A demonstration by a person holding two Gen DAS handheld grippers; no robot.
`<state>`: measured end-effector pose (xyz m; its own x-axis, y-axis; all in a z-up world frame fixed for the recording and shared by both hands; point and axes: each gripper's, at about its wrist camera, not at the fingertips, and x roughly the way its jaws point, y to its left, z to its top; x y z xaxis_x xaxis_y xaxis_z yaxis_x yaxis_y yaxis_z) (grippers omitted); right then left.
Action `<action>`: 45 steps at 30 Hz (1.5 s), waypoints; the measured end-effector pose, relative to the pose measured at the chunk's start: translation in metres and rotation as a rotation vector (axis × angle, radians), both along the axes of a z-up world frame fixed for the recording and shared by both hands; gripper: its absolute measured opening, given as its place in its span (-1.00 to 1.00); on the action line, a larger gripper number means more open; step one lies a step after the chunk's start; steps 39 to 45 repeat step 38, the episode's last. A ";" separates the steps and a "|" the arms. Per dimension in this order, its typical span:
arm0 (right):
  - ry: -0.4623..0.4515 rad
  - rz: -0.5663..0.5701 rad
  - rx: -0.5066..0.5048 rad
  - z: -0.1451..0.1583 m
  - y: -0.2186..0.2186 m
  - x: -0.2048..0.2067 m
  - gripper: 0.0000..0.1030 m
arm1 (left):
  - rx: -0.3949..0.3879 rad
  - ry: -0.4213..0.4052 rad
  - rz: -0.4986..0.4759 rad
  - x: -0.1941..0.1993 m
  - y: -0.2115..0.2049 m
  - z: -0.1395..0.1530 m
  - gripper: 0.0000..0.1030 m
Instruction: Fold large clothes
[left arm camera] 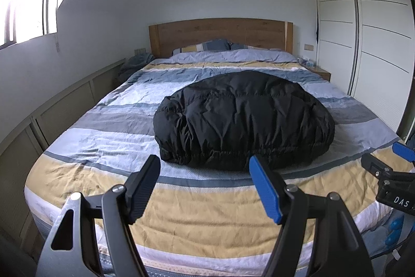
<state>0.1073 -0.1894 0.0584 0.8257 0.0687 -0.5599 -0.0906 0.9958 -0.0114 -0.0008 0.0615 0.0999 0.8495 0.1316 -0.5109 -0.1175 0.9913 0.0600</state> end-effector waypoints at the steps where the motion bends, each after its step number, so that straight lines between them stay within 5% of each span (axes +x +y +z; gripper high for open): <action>1: 0.003 -0.001 -0.001 -0.001 0.000 0.001 0.99 | 0.000 0.006 0.000 0.002 0.001 -0.002 0.35; 45: 0.100 -0.029 0.009 -0.039 -0.009 0.040 0.99 | 0.006 0.139 -0.001 0.041 0.006 -0.041 0.35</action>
